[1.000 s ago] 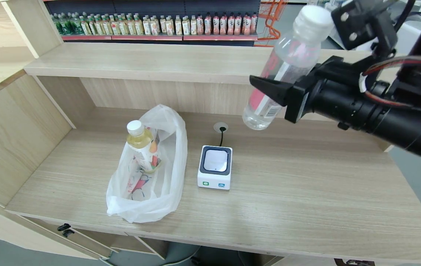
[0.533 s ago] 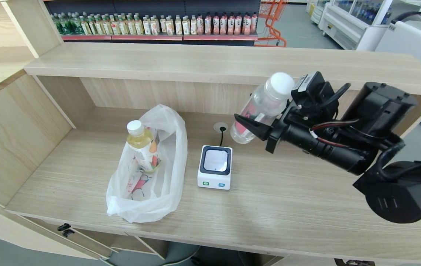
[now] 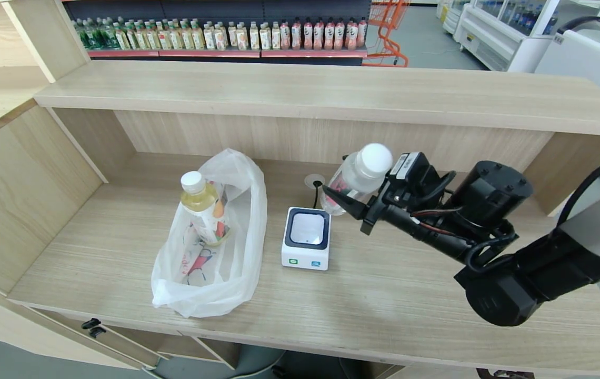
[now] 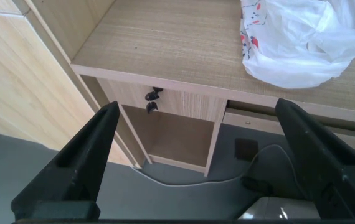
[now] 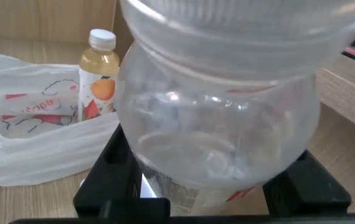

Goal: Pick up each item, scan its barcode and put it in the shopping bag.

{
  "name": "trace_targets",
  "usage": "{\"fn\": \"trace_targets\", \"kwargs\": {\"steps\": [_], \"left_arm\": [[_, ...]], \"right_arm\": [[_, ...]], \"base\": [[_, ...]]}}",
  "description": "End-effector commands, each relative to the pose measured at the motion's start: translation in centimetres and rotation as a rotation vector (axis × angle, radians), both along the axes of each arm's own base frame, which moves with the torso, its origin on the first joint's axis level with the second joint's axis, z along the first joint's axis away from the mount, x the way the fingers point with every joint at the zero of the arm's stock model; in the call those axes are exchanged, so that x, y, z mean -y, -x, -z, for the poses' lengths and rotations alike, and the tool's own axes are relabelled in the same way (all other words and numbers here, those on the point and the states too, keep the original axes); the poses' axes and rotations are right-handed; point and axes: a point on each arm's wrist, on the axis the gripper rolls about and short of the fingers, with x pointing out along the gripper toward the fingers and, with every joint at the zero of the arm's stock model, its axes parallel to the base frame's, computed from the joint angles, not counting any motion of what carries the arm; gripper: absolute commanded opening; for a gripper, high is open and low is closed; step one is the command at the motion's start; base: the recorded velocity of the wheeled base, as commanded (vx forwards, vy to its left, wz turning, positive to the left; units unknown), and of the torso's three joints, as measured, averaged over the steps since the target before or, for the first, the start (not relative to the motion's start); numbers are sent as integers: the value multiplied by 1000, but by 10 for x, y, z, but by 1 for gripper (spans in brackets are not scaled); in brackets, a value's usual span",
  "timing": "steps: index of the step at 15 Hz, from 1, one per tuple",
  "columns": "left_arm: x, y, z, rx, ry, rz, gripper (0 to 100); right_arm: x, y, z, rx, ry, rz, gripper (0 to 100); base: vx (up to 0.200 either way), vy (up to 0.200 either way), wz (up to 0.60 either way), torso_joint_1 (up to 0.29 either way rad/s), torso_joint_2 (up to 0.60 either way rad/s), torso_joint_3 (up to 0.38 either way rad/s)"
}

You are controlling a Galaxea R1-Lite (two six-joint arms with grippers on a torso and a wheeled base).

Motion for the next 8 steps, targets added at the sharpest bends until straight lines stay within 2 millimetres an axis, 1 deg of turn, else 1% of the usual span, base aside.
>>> {"fn": "trace_targets", "kwargs": {"steps": [1, 4, 8], "left_arm": [[0, 0, 0, 0, 0, -1, 100], [0, 0, 0, 0, 0, -1, 100], [0, 0, 0, 0, 0, -1, 100]], "right_arm": [[-2, -3, 16, -23, 14, -1, 0], [-6, -9, 29, -29, 17, -5, 0], [-8, -11, 35, -34, 29, -31, 0]], "base": [[0, 0, 0, 0, 0, 0], [0, 0, 0, 0, 0, 0], [0, 0, 0, 0, 0, 0]]}}
